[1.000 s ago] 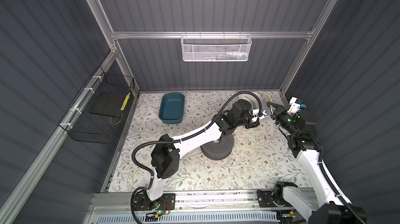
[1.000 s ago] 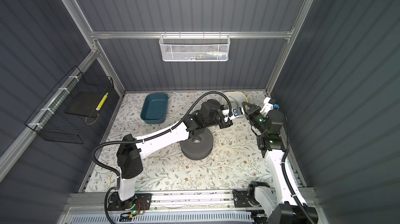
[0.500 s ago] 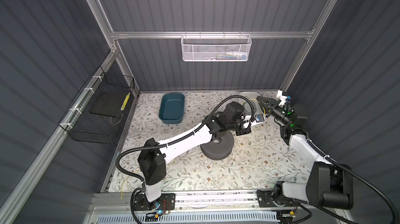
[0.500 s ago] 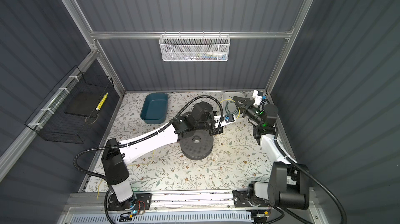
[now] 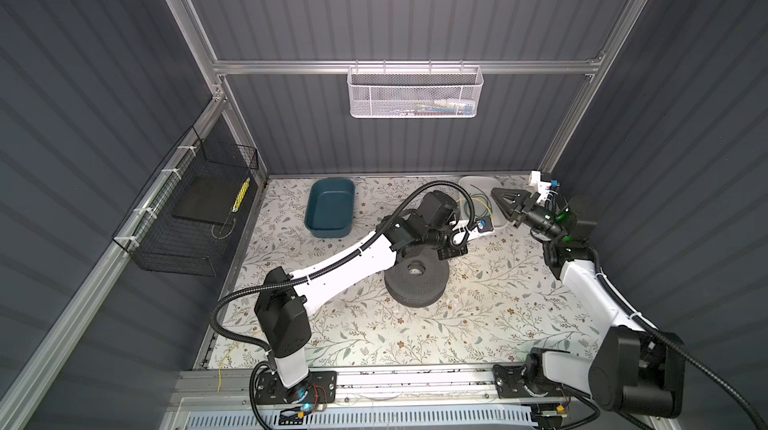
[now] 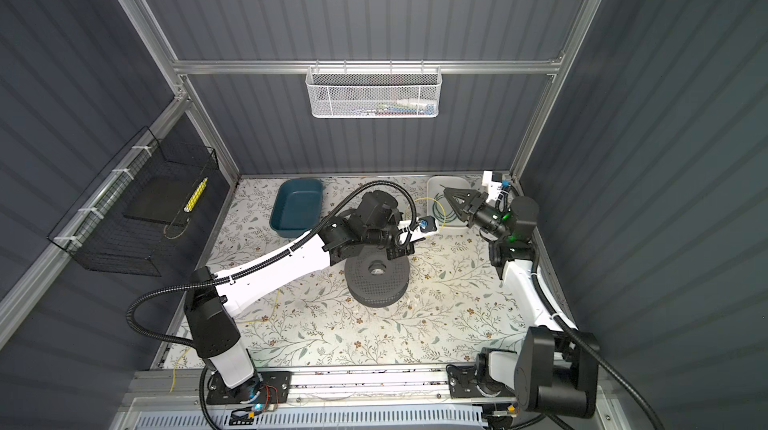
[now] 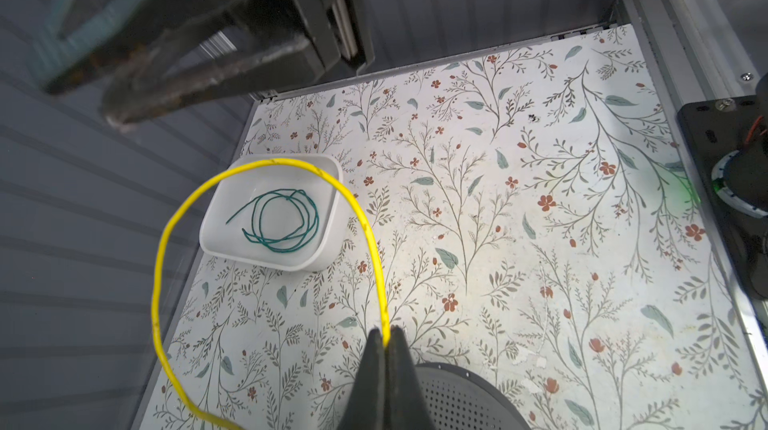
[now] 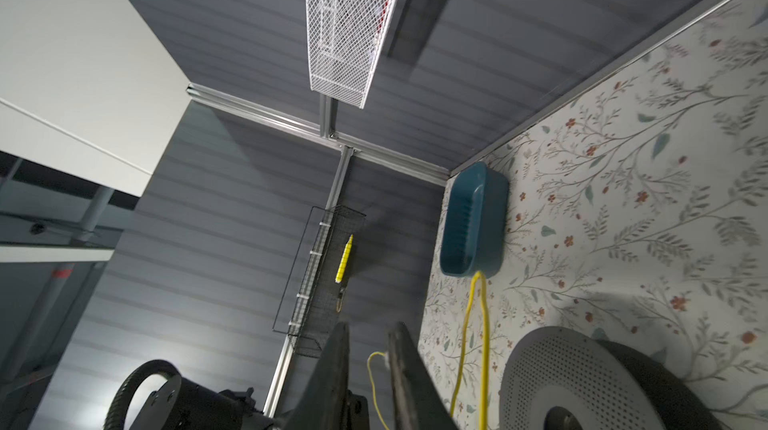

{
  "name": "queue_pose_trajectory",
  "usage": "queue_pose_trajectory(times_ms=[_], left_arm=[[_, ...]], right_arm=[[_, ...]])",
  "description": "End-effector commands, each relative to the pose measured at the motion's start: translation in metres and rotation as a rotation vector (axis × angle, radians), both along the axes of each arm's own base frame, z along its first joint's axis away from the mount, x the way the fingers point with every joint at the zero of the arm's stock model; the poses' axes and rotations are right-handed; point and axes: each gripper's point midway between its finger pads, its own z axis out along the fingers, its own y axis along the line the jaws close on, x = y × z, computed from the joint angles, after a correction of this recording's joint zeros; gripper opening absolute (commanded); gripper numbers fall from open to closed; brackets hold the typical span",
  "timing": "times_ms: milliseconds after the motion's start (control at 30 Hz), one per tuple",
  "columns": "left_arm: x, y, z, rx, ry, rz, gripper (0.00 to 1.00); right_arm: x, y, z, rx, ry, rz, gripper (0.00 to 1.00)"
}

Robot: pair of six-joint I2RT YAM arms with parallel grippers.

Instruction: Wrap the cables

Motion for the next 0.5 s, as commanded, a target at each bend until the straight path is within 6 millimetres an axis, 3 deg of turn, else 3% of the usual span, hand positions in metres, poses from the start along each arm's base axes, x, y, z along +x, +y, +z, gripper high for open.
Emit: queue_pose_trajectory(times_ms=[0,200,467], left_arm=[[0.002,0.016,-0.002,0.096,-0.028,0.013,0.0],[0.012,0.033,-0.014,0.213,-0.127,0.054,0.0],[0.004,0.039,-0.02,0.291,-0.172,0.014,0.0]], right_arm=[[-0.009,-0.019,-0.025,-0.498,0.071,-0.145,0.36],[-0.001,-0.005,-0.039,-0.844,0.09,0.043,0.52],[0.003,0.05,-0.066,-1.15,-0.036,0.382,0.66]])
